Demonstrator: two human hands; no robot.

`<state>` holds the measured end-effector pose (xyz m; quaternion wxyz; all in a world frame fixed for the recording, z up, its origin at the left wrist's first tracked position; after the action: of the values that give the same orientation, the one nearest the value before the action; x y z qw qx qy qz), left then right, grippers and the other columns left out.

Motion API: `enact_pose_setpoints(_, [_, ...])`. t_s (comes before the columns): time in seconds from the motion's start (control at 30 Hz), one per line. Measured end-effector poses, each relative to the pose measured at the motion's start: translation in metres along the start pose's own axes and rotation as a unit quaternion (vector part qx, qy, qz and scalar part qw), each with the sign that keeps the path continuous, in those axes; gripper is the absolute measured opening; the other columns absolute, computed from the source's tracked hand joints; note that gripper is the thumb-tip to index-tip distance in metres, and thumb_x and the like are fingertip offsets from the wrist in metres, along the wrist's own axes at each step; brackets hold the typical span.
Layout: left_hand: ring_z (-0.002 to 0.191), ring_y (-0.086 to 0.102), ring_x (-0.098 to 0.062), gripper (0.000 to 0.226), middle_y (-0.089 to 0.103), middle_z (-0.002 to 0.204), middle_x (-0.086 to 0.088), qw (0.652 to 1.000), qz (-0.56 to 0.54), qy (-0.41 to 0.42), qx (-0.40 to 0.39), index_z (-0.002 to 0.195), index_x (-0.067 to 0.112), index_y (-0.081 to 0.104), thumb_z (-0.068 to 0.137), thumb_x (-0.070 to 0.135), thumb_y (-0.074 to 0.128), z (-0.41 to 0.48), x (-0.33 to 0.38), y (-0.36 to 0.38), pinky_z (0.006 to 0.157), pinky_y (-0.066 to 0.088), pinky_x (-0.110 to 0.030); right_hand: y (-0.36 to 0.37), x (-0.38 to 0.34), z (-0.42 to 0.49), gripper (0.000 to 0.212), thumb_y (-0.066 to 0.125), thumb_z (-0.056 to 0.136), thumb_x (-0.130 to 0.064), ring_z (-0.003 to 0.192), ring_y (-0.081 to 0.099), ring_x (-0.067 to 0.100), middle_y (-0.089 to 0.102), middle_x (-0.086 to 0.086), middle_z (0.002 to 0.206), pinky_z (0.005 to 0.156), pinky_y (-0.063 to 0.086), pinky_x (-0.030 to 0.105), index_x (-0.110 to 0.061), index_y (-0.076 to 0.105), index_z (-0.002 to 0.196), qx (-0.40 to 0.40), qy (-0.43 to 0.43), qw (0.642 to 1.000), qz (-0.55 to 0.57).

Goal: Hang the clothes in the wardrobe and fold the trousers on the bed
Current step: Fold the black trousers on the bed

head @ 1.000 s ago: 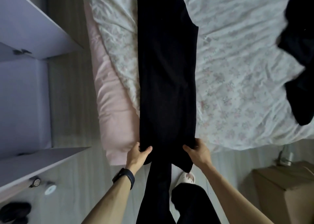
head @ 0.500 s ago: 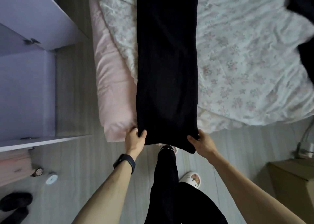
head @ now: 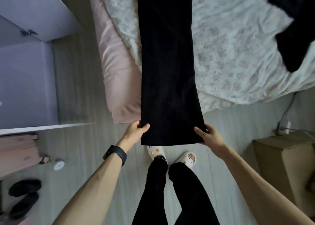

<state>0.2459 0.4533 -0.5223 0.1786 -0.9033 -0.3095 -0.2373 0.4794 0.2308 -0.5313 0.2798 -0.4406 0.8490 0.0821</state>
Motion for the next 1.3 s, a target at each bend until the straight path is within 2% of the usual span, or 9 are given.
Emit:
enact_pose_setpoints(0.27, [0.103, 0.066, -0.022, 0.027, 0.068, 0.110, -0.005, 0.998, 0.025, 0.033, 0.051, 0.114, 0.011, 0.062, 0.101, 0.035, 0.057, -0.095, 0.053, -0.026, 0.093, 0.055, -0.041, -0.021, -0.080, -0.095, 0.025, 0.069, 0.095, -0.034, 0.092, 0.073, 0.020, 0.074, 0.006, 0.101, 0.070, 0.058, 0.029, -0.012, 0.067, 0.106, 0.034, -0.029, 0.999, -0.022])
enact_pose_setpoints(0.5, [0.083, 0.059, -0.008, 0.025, 0.061, 0.096, 0.005, 0.984, 0.113, 0.076, 0.117, 0.108, 0.020, 0.055, 0.098, 0.043, 0.058, -0.166, 0.068, -0.041, 0.062, 0.045, -0.022, -0.039, -0.074, -0.152, 0.039, 0.077, 0.088, -0.039, 0.065, 0.059, 0.019, 0.069, 0.011, 0.090, 0.056, 0.048, 0.029, -0.006, 0.063, 0.103, 0.076, -0.044, 0.996, -0.029])
enact_pose_setpoints(0.73, [0.082, 0.063, -0.027, 0.013, 0.058, 0.090, -0.005, 0.989, 0.057, 0.024, 0.136, 0.108, 0.022, 0.041, 0.102, 0.026, 0.051, -0.215, 0.019, 0.005, 0.086, 0.057, -0.052, -0.061, -0.029, -0.186, 0.025, 0.067, 0.097, -0.028, 0.061, 0.069, 0.011, 0.071, 0.009, 0.088, 0.052, 0.050, 0.025, -0.007, 0.060, 0.107, 0.077, -0.014, 0.997, -0.014])
enact_pose_setpoints(0.87, [0.081, 0.063, -0.027, 0.011, 0.062, 0.089, -0.006, 0.986, 0.070, 0.067, 0.132, 0.099, 0.033, 0.052, 0.102, 0.023, 0.050, -0.239, 0.022, 0.012, 0.084, 0.058, -0.051, -0.073, -0.042, -0.200, 0.028, 0.069, 0.095, -0.027, 0.057, 0.068, 0.015, 0.072, 0.012, 0.086, 0.053, 0.053, 0.026, -0.007, 0.058, 0.110, 0.051, -0.048, 0.997, -0.040])
enact_pose_setpoints(0.97, [0.087, 0.063, -0.027, 0.014, 0.066, 0.100, -0.007, 0.990, 0.063, 0.077, 0.102, 0.099, 0.030, 0.064, 0.101, 0.020, 0.054, -0.256, 0.013, 0.021, 0.081, 0.058, -0.042, -0.083, -0.038, -0.220, 0.028, 0.067, 0.095, -0.032, 0.058, 0.069, 0.016, 0.073, 0.011, 0.085, 0.056, 0.056, 0.029, -0.019, 0.051, 0.114, 0.074, -0.093, 0.990, -0.079])
enact_pose_setpoints(1.03, [0.083, 0.060, -0.021, 0.020, 0.065, 0.103, -0.006, 0.996, 0.039, 0.053, 0.054, 0.100, 0.028, 0.072, 0.102, 0.018, 0.055, -0.266, -0.003, 0.035, 0.069, 0.053, -0.029, -0.088, -0.026, -0.234, 0.021, 0.062, 0.097, -0.031, 0.057, 0.068, 0.015, 0.073, 0.010, 0.083, 0.055, 0.055, 0.027, -0.034, 0.048, 0.113, 0.072, -0.114, 0.988, -0.073])
enact_pose_setpoints(1.1, [0.076, 0.058, -0.018, 0.022, 0.067, 0.106, -0.007, 0.999, -0.046, 0.004, 0.001, 0.102, 0.024, 0.077, 0.102, 0.015, 0.056, -0.273, -0.020, 0.048, 0.063, 0.049, -0.025, -0.090, -0.016, -0.245, 0.019, 0.059, 0.099, -0.030, 0.057, 0.065, 0.016, 0.073, 0.008, 0.079, 0.058, 0.057, 0.030, -0.045, 0.049, 0.106, 0.068, -0.123, 0.989, -0.052])
enact_pose_setpoints(1.17, [0.070, 0.060, -0.015, 0.021, 0.071, 0.101, -0.005, 0.990, -0.135, -0.018, -0.026, 0.103, 0.021, 0.079, 0.100, 0.013, 0.060, -0.282, -0.024, 0.056, 0.064, 0.050, -0.025, -0.095, -0.012, -0.255, 0.020, 0.059, 0.099, -0.031, 0.057, 0.063, 0.015, 0.071, 0.005, 0.074, 0.063, 0.058, 0.034, -0.049, 0.050, 0.102, 0.078, -0.135, 0.987, -0.023])
enact_pose_setpoints(1.3, [0.068, 0.064, -0.012, 0.022, 0.072, 0.089, 0.002, 0.978, -0.199, 0.010, -0.056, 0.111, 0.017, 0.078, 0.092, 0.010, 0.069, -0.289, 0.001, 0.054, 0.065, 0.053, -0.025, -0.106, -0.035, -0.261, 0.017, 0.070, 0.093, -0.034, 0.057, 0.064, 0.012, 0.071, 0.002, 0.070, 0.059, 0.057, 0.025, -0.045, 0.058, 0.094, 0.078, -0.166, 0.982, 0.054])
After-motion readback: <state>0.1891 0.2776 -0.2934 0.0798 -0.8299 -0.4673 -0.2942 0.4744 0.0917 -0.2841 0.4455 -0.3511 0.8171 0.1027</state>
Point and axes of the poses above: each hand's wrist, its own z-axis towards the middle knuckle, its own y-axis out of the palm, x = y × z, the point moved 9 cm from there along z, towards the middle knuckle
